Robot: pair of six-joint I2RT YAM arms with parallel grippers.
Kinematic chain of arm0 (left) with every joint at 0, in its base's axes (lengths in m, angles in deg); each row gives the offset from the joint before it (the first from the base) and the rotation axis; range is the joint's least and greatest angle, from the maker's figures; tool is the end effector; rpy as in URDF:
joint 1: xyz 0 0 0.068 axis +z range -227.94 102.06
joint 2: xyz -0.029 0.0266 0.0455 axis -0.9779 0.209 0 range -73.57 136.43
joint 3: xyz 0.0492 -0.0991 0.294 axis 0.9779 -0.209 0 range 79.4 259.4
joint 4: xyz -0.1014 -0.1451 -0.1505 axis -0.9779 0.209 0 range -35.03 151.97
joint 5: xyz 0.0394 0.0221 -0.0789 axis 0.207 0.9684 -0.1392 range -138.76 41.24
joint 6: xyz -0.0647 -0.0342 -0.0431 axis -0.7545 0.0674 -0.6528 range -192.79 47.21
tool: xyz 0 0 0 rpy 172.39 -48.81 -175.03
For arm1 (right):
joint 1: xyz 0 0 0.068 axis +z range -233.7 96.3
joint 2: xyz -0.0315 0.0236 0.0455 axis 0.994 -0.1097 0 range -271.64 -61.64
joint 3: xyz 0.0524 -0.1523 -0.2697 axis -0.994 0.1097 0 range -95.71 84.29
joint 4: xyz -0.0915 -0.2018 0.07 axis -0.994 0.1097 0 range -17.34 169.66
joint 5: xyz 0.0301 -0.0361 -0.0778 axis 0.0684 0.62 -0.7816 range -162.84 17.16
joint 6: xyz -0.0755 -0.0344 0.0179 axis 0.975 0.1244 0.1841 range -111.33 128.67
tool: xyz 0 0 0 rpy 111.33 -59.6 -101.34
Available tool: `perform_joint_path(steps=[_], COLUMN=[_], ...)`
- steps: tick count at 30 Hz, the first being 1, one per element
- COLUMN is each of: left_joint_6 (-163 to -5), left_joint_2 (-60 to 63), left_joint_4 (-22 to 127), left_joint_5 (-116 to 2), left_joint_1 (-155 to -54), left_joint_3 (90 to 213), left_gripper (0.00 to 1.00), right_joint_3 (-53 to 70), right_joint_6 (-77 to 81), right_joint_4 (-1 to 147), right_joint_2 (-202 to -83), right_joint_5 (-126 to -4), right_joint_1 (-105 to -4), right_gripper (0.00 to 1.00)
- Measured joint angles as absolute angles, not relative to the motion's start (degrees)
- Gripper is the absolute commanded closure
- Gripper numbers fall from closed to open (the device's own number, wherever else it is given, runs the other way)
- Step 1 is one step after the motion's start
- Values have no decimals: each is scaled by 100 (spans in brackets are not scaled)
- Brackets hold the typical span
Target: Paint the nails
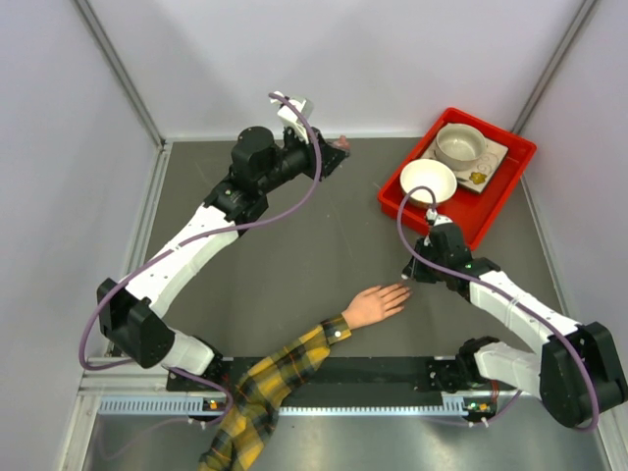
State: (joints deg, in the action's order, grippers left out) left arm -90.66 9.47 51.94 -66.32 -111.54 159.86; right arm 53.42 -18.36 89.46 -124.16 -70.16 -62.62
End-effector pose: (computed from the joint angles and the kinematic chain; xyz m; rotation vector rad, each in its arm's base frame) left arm 0.2742 -0.2092 0.4692 0.4728 1.5737 -0.9364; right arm 0.1765 0.0718 0.2133 0.1059 2.4607 0.4335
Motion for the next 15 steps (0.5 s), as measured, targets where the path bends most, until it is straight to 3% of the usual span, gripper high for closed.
perform_joint_path(steps=[15], left_joint_6=[-9071], left_joint_2=[950], left_joint_4=[5194], left_joint_5=[-6652], left_joint_1=[-11154], left_joint_3=[15995], left_gripper=[100], right_joint_3=[5342], right_joint_6=[-1834], right_joint_4=[8983], right_joint_2=[-12425], right_joint_5=[-6988], right_joint_1=[-6328], right_gripper=[100])
